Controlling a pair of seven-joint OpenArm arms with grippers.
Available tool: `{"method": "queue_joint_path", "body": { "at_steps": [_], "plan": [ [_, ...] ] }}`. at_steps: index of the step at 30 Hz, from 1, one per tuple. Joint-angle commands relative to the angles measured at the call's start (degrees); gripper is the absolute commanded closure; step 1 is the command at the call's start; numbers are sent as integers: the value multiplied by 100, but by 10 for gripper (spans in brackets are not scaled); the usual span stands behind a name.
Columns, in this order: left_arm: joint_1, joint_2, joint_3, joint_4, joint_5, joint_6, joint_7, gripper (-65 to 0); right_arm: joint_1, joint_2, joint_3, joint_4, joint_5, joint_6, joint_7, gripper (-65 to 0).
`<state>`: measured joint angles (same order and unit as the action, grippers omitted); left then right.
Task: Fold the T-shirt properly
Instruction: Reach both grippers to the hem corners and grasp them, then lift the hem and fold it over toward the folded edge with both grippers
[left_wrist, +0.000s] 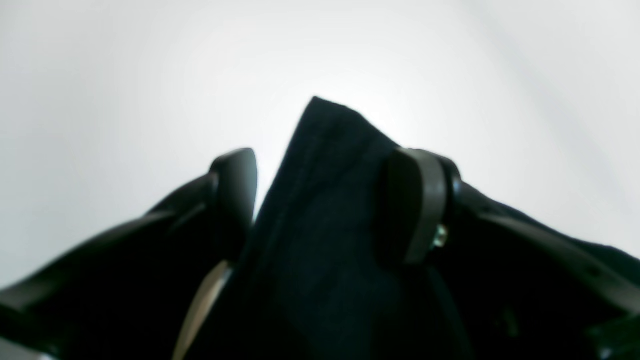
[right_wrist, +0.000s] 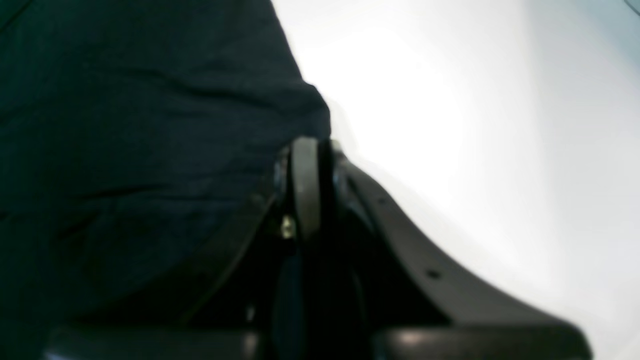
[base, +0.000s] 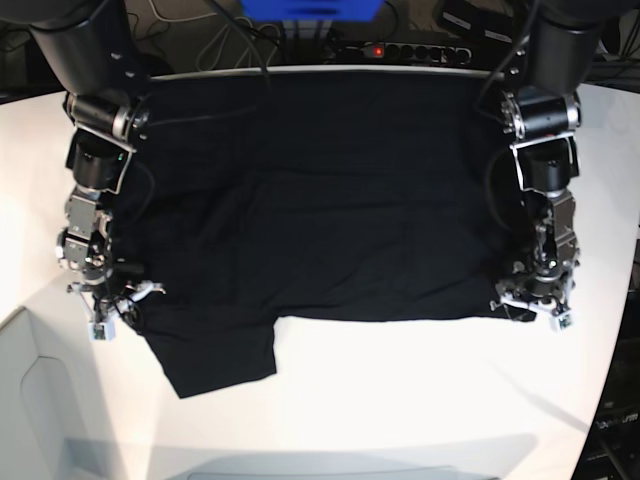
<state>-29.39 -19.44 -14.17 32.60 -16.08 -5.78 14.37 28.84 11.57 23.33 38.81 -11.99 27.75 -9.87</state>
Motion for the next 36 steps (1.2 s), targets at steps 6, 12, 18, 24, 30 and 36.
{"method": "queue_joint_path", "body": {
  "at_steps": [6, 12, 18, 24, 30, 36],
  "plan": [
    [-134, -73, 50, -3, -23, -15, 44, -244, 30, 60, -17, 45, -36, -10, -90, 0],
    [-134, -73, 50, -3, -23, -15, 88, -13, 30, 60, -17, 62, -36, -10, -99, 0],
    [-90, -56, 15, 173, -50, -15, 115, 0, 39, 60, 18, 300, -19, -10, -72, 0],
    [420, -47, -11, 1676, -67, 20, 748, 0, -181, -54, 27, 1161, -10, -1, -81, 0],
    [983, -29, -143, 2511, -67, 20, 756, 0, -559, -168, 27, 2005, -10, 25, -99, 0],
    [1572, 155, -961, 3391, -67, -15, 765, 0, -946, -186, 27, 2717, 8, 254, -81, 0]
  ]
}}
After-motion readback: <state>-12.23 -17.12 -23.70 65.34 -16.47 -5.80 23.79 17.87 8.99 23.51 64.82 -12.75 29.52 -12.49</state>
